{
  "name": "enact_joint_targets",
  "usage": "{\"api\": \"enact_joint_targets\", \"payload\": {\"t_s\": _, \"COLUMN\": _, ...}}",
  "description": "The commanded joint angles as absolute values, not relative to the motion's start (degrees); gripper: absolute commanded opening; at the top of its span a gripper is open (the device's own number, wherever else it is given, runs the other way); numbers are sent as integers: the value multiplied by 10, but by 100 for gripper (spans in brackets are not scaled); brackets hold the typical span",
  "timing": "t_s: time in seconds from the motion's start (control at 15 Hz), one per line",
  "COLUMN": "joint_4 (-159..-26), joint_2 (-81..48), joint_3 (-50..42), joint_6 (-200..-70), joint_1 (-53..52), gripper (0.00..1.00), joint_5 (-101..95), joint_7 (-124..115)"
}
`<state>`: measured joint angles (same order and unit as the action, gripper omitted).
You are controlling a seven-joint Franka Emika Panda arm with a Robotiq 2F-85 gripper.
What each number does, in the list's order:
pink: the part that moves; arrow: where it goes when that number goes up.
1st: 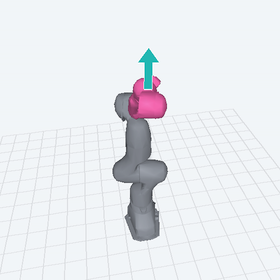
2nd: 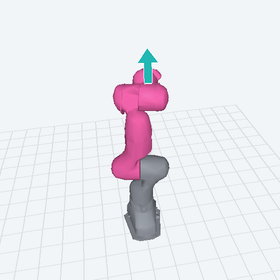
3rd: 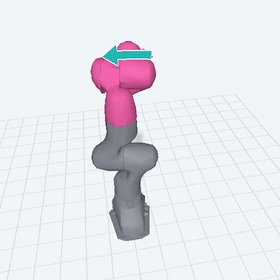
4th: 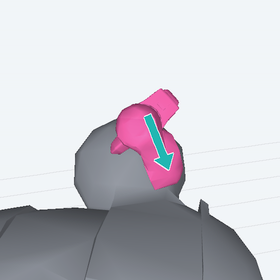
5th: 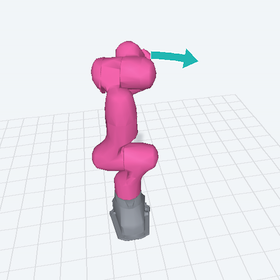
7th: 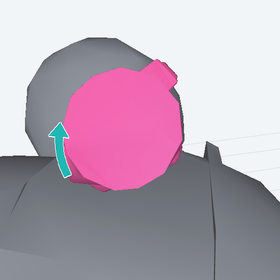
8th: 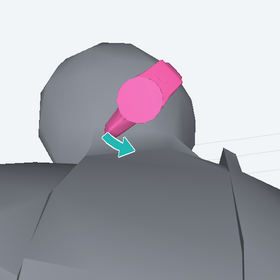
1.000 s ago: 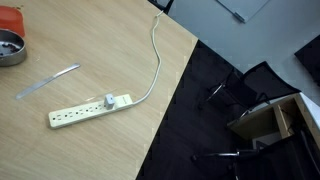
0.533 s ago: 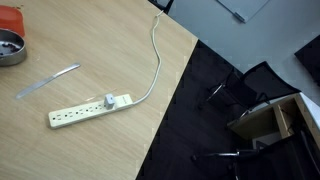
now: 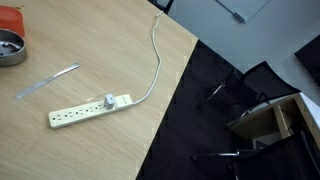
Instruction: Put the fork in the black rack
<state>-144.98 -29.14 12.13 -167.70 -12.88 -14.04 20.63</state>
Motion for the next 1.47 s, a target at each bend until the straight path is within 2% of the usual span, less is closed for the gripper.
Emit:
{"api": "enact_joint_targets", "payload": {"t_s": 0.0, "joint_4": -1446, "joint_2": -296, "joint_3": 131, "joint_6": -1679, "joint_1": -111, "gripper": 80, "joint_5": -155, "joint_7": 219}}
{"api": "enact_joint_targets", "payload": {"t_s": 0.07, "joint_4": -1446, "joint_2": -296, "joint_3": 132, "joint_6": -1679, "joint_1": -111, "gripper": 70, "joint_5": -155, "joint_7": 221}}
{"api": "enact_joint_targets", "payload": {"t_s": 0.13, "joint_4": -1446, "joint_2": -296, "joint_3": 132, "joint_6": -1679, "joint_1": -110, "gripper": 67, "joint_5": -156, "joint_7": 223}}
{"api": "enact_joint_targets", "payload": {"t_s": 0.73, "joint_4": -1448, "joint_2": -292, "joint_3": 117, "joint_6": -1692, "joint_1": -113, "gripper": 4, "joint_5": -163, "joint_7": 218}}
{"api": "enact_joint_targets", "payload": {"t_s": 0.87, "joint_4": -1453, "joint_2": -291, "joint_3": 111, "joint_6": -1696, "joint_1": -115, "gripper": 0, "joint_5": -167, "joint_7": 214}}
{"api": "enact_joint_targets", "payload": {"t_s": 0.93, "joint_4": -1455, "joint_2": -290, "joint_3": 109, "joint_6": -1698, "joint_1": -116, "gripper": 3, "joint_5": -169, "joint_7": 213}}
{"api": "enact_joint_targets", "payload": {"t_s": 1.4, "joint_4": -1471, "joint_2": -243, "joint_3": 131, "joint_6": -1703, "joint_1": -104, "gripper": 2, "joint_5": -156, "joint_7": 208}}
